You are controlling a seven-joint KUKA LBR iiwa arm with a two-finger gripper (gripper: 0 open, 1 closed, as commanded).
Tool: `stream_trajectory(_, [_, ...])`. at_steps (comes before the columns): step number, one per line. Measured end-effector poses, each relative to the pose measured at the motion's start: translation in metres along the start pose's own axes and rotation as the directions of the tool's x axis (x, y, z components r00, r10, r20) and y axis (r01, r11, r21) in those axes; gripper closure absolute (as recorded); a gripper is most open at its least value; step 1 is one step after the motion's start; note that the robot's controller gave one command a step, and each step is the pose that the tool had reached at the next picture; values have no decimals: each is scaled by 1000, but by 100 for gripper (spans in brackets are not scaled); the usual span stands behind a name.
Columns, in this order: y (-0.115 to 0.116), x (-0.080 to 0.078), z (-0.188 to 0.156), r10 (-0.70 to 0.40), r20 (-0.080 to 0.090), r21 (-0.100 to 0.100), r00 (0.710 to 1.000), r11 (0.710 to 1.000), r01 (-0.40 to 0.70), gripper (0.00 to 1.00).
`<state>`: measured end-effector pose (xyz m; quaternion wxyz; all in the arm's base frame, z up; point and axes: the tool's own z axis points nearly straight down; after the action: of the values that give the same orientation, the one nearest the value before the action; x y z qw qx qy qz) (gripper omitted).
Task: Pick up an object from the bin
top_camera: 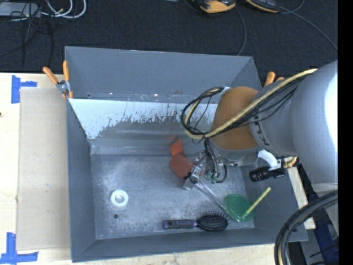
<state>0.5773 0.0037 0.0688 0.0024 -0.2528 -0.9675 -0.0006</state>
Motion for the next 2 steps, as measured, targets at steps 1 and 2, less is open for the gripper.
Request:
stream_trajectory(1, [0, 0, 0, 0, 0, 0, 1000, 1000, 0, 100])
stream_trajectory(2, [0, 1, -5, -1, -2, 1, 1000, 1000, 1, 100])
